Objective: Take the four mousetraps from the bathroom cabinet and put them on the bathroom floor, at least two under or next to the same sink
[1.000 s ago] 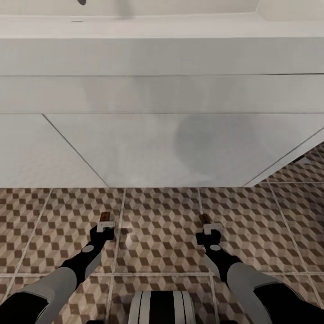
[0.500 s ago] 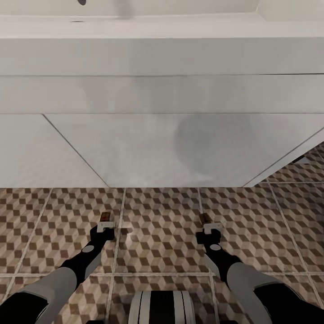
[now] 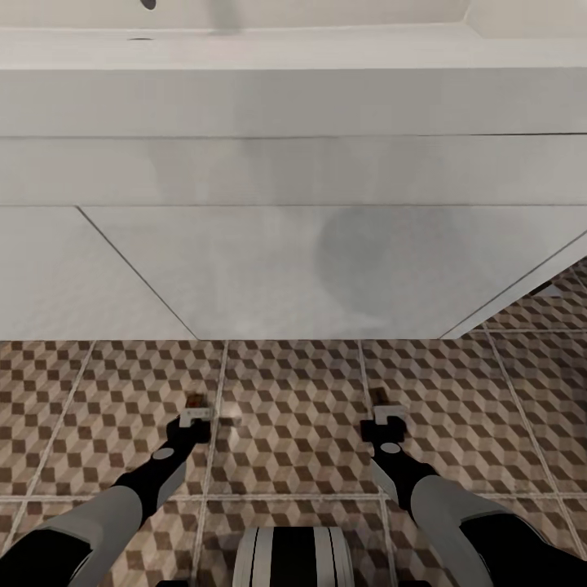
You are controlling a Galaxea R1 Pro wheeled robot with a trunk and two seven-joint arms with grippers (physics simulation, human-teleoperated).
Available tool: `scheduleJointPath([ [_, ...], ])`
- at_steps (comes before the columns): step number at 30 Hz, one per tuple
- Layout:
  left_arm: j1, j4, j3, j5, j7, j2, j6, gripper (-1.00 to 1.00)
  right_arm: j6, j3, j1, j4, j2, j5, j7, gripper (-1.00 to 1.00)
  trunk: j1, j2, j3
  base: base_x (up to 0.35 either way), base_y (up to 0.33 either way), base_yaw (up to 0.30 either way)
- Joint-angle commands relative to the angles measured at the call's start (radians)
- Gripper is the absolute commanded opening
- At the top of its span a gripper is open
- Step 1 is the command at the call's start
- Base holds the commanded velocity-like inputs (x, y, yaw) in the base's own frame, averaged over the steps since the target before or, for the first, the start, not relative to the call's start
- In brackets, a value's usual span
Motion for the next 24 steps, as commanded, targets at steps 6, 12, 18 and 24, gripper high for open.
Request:
scheduleJointPath([
  [6, 0.0, 0.015, -0.011, 0.002, 0.004, -0.002, -0.006, -1.0, 0.0, 0.005, -0.001, 0.001, 0.0, -0.004, -0.012, -1.0, 0.0, 0.0, -0.001, 0.0, 0.0, 0.0],
  [12, -0.001, 0.016, -0.011, 0.0, 0.004, -0.004, -0.012, -1.0, 0.001, 0.007, -0.001, 0.001, -0.001, -0.003, -0.014, -1.0, 0.0, 0.0, -0.001, 0.0, 0.0, 0.0],
  [18, -0.001, 0.015, -0.011, -0.002, 0.004, -0.006, -0.068, -1.0, 0.0, 0.009, -0.001, 0.001, -0.001, 0.001, -0.014, -1.0, 0.0, 0.0, -0.001, 0.0, 0.0, 0.0],
  [24, -0.001, 0.013, -0.012, -0.003, 0.006, -0.018, -0.083, -1.0, 0.002, 0.01, -0.001, 0.001, -0.001, 0.005, -0.014, -1.0, 0.0, 0.0, -0.001, 0.0, 0.0, 0.0],
])
